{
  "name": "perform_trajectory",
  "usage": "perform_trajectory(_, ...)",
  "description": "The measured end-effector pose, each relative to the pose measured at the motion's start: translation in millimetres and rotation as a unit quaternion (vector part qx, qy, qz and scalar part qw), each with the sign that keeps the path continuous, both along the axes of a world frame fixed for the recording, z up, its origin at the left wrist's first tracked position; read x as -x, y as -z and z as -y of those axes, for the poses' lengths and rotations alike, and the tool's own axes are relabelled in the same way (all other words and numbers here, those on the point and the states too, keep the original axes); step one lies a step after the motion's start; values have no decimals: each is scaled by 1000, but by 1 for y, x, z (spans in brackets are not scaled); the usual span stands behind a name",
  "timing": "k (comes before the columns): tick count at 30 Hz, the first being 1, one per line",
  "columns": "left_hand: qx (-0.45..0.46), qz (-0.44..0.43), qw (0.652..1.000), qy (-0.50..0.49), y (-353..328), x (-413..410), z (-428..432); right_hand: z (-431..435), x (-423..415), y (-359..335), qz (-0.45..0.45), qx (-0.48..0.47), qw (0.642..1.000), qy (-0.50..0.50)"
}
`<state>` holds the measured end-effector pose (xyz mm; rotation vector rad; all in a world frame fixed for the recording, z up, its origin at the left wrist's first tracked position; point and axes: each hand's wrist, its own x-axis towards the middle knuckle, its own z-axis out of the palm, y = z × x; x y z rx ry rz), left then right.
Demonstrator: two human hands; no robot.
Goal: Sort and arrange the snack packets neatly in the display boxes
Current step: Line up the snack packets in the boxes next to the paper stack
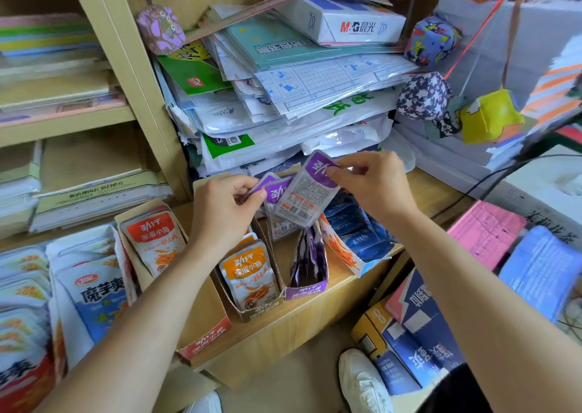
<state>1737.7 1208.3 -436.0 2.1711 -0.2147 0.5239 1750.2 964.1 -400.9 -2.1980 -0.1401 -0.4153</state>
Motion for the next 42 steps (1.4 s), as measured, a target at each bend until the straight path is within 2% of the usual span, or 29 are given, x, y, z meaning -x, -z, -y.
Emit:
perform_trajectory(3, 0, -3, 1000, 1, 0, -1, 3, 4, 4, -2, -4, -18, 1000, 16)
perform_trajectory(5, 14, -15, 1000, 8, -1, 0, 5, 5, 8, -4, -47, -66, 997, 1)
perform_trajectory(8, 64, -50, 996, 32, -7, 3, 10, 1, 16, -4, -134, -167, 975, -58)
perform_trajectory(12, 147, -99, 982, 65, -11, 4, 14, -1, 19, -6, -169, -237, 955, -62)
perform_trajectory(15, 133, -104, 983, 74, -11, 3, 12, 3, 20, -3, -149, -164, 973, -55)
perform_trajectory(19, 55, -74, 992, 91, -10, 3, 8, 3, 25, -4, -97, -37, 993, -58)
perform_trajectory(21, 38, -94, 988, 117, -11, 2, 4, 4, 28, -8, -60, 3, 997, -58)
perform_trajectory(26, -71, -105, 981, 150, -14, 1, -8, 4, 29, -12, 34, 30, 997, -58)
perform_trajectory(31, -152, 3, 977, 152, -18, 2, -10, -4, 23, -11, 86, 48, 994, -49)
perform_trajectory(34, -150, 40, 982, 111, -15, 1, -7, -10, 14, -4, 104, 88, 988, -66)
perform_trajectory(39, -132, 47, 989, 53, -9, 4, 2, -23, 3, 12, 115, 78, 987, -83)
perform_trajectory(42, -133, 61, 989, 32, -7, 5, 6, -23, -3, 21, 71, 103, 986, -112)
